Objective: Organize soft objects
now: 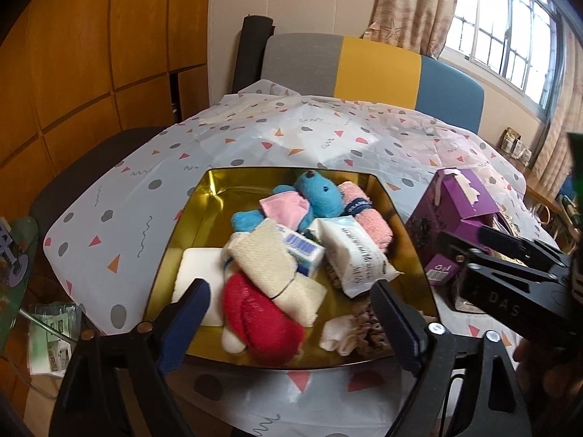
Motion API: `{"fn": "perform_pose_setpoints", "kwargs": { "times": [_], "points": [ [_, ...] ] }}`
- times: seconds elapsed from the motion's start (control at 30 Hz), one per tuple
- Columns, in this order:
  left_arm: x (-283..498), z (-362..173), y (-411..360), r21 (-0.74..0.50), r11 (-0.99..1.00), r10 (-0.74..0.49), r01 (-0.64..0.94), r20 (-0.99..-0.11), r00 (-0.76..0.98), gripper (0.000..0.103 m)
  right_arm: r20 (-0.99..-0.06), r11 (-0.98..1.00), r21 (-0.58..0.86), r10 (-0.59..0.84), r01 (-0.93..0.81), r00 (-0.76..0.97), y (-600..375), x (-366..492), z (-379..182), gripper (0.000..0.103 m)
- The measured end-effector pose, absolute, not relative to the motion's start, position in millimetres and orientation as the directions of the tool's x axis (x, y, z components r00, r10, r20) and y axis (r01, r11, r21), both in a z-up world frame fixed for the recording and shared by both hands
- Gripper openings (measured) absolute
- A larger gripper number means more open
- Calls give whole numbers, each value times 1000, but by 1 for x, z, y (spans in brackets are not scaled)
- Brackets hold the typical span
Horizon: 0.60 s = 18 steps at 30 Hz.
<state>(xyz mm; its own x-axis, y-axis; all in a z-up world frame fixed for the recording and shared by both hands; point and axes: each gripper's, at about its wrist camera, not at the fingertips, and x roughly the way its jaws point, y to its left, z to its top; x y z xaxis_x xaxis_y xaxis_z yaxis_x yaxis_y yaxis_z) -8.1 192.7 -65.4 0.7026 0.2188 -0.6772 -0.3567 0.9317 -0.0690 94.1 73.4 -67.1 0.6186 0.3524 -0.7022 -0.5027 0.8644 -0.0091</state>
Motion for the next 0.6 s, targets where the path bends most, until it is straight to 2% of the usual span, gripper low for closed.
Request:
{"fn": "perform_pose_setpoints", "kwargs": {
  "times": [0.17, 0.6],
  "points": [
    [-4, -60, 170, -46, 941, 225, -336, -655, 722, 103, -661, 923, -19, 277, -384, 698, 38, 84, -59, 63],
    [-6, -59, 130, -16, 956, 214, -291, -640, 738, 103, -636, 968, -17, 182, -250, 750, -12, 63, -64, 63]
  ]
}}
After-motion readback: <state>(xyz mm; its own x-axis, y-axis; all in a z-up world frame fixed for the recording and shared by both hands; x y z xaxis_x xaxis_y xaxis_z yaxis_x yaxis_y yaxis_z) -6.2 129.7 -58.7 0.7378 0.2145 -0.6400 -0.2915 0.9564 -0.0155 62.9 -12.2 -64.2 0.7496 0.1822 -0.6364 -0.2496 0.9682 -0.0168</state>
